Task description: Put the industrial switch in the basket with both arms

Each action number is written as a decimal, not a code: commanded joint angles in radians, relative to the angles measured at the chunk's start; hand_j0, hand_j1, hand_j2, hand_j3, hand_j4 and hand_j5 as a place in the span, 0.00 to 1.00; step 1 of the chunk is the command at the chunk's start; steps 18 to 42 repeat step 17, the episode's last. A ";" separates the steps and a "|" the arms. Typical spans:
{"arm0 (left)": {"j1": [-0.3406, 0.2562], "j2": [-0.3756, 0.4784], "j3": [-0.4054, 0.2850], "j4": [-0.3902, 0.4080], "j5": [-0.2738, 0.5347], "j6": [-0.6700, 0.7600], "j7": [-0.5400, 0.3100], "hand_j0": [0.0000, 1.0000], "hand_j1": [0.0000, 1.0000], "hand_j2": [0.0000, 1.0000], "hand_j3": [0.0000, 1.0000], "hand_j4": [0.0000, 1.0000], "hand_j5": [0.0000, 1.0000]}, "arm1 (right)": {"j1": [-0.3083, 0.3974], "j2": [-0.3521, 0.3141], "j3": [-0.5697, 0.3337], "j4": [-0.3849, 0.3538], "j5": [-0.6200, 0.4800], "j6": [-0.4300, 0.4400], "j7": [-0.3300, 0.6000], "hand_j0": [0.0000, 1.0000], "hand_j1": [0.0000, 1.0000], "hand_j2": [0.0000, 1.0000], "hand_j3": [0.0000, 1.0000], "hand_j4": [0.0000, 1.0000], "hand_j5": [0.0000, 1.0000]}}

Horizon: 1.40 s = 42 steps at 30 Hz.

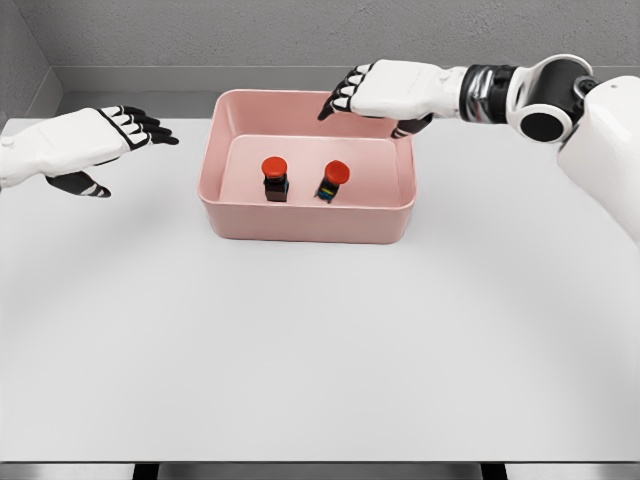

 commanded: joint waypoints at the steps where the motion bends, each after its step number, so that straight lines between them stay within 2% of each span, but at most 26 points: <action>1: 0.002 0.001 0.003 0.000 0.006 0.001 0.000 1.00 1.00 1.00 1.00 1.00 1.00 | 0.000 -0.018 -0.002 0.001 -0.004 0.002 0.000 1.00 1.00 1.00 1.00 1.00 1.00; 9: 0.002 0.003 0.008 0.000 0.006 0.001 0.000 1.00 1.00 1.00 1.00 1.00 1.00 | 0.017 -0.153 -0.028 -0.001 -0.048 0.002 -0.007 1.00 1.00 1.00 1.00 1.00 1.00; 13: 0.003 0.003 0.008 0.000 0.006 0.001 0.000 1.00 1.00 1.00 1.00 1.00 1.00 | 0.064 -0.235 -0.034 0.001 -0.087 0.002 -0.011 1.00 1.00 1.00 1.00 1.00 1.00; 17: 0.003 0.003 0.008 0.000 0.006 0.001 0.000 1.00 1.00 1.00 1.00 1.00 1.00 | 0.084 -0.282 -0.037 0.035 -0.110 0.002 -0.014 1.00 1.00 1.00 1.00 1.00 1.00; 42: 0.003 0.003 0.008 0.000 0.006 0.001 0.000 1.00 1.00 1.00 1.00 1.00 1.00 | 0.084 -0.282 -0.037 0.035 -0.110 0.002 -0.014 1.00 1.00 1.00 1.00 1.00 1.00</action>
